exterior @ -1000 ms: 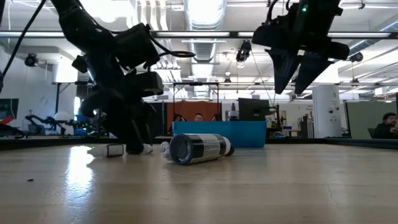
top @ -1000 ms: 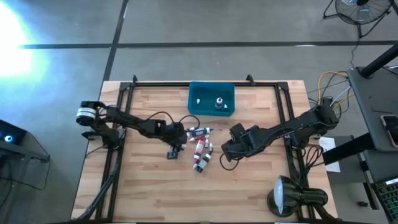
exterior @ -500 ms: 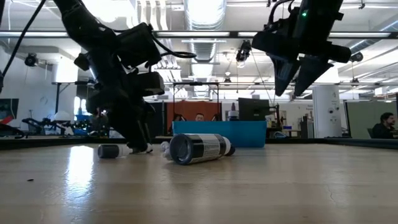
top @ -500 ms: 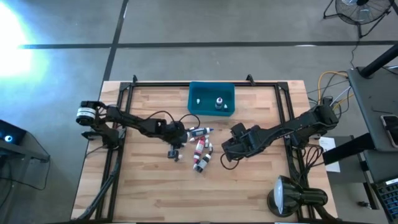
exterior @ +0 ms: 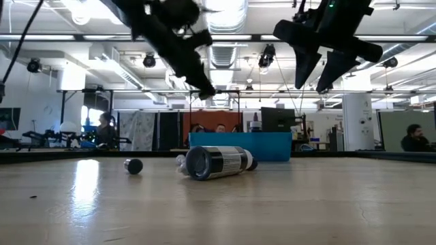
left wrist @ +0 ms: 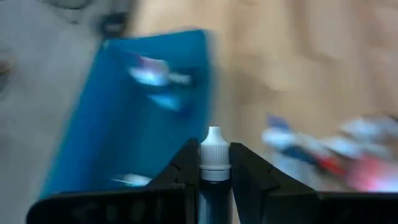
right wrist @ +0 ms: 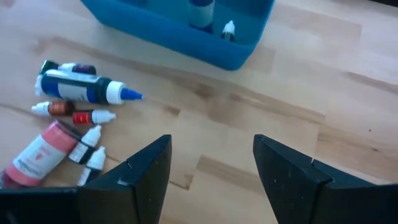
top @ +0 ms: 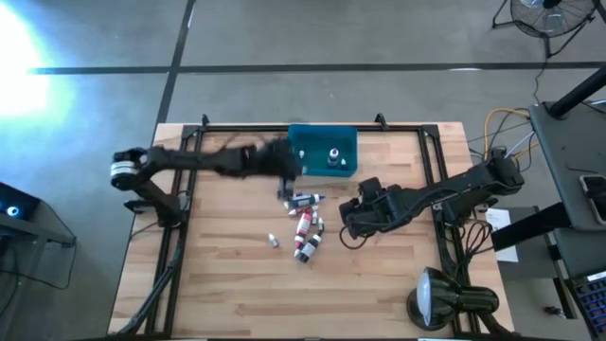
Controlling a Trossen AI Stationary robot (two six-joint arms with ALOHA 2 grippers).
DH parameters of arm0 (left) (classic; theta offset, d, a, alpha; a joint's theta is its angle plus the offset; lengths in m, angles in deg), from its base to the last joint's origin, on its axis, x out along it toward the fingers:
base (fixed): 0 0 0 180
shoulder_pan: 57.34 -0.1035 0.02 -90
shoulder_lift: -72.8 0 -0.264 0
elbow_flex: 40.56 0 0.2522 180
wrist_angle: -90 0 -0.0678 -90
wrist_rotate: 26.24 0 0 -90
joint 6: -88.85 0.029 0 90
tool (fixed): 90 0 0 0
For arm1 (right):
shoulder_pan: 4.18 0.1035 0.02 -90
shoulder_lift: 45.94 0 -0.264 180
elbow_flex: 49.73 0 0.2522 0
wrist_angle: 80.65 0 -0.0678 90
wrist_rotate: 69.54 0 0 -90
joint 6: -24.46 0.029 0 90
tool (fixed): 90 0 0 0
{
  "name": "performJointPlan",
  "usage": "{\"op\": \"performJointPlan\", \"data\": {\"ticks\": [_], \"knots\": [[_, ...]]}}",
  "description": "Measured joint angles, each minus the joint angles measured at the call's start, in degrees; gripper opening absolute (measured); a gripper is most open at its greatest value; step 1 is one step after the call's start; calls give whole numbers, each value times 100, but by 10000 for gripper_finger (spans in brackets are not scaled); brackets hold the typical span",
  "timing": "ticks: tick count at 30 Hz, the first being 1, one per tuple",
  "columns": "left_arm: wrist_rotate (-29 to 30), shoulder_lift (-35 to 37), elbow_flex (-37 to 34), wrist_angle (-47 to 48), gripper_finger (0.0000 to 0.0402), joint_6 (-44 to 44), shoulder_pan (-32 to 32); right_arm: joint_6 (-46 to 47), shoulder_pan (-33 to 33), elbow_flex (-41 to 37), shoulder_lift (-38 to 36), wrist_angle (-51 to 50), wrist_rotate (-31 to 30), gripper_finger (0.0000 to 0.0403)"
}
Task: Pick & Place food coloring
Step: Put the top small black food coloring bottle into the blue bin, then put the large blue food coloring bottle into the blue bin
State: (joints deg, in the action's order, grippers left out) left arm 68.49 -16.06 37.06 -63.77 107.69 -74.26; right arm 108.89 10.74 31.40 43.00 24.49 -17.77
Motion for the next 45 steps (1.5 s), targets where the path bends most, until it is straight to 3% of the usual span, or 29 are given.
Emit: {"op": "performJointPlan", "data": {"ticks": [3,6,10,13,19,23,27,30,33,39,45], "knots": [[-588,-463,374,77,35,-437,-803,125,2,-12,2,14,-64,219],[-847,-959,823,115,50,-694,-1222,281,-5,-14,32,30,-97,219],[-854,-1546,1637,906,98,-596,-1308,470,-9,-15,37,68,-97,219],[-527,-1871,2164,1706,132,-504,-1239,480,-9,-17,37,150,-55,219],[-726,-1703,2248,2210,161,-438,-1187,-1102,-33,-186,37,1042,670,219],[-954,-1086,1799,2385,162,-536,-1114,-2582,-127,-491,37,1876,1334,219],[-977,-365,943,2350,163,-1078,-976,-4082,-361,-746,39,2340,1389,219],[-971,265,119,2014,163,-1744,-837,-5473,-685,-885,39,2802,1516,219],[-975,836,-767,1366,163,-2481,-650,-6652,-1108,-988,57,3470,2136,219],[-957,1600,-2128,291,163,-3869,-306,-7835,-1901,-961,412,4179,2586,219],[-798,1846,-2812,-135,163,-4683,-17,-8752,-2226,-528,1130,4184,3405,219]]}}
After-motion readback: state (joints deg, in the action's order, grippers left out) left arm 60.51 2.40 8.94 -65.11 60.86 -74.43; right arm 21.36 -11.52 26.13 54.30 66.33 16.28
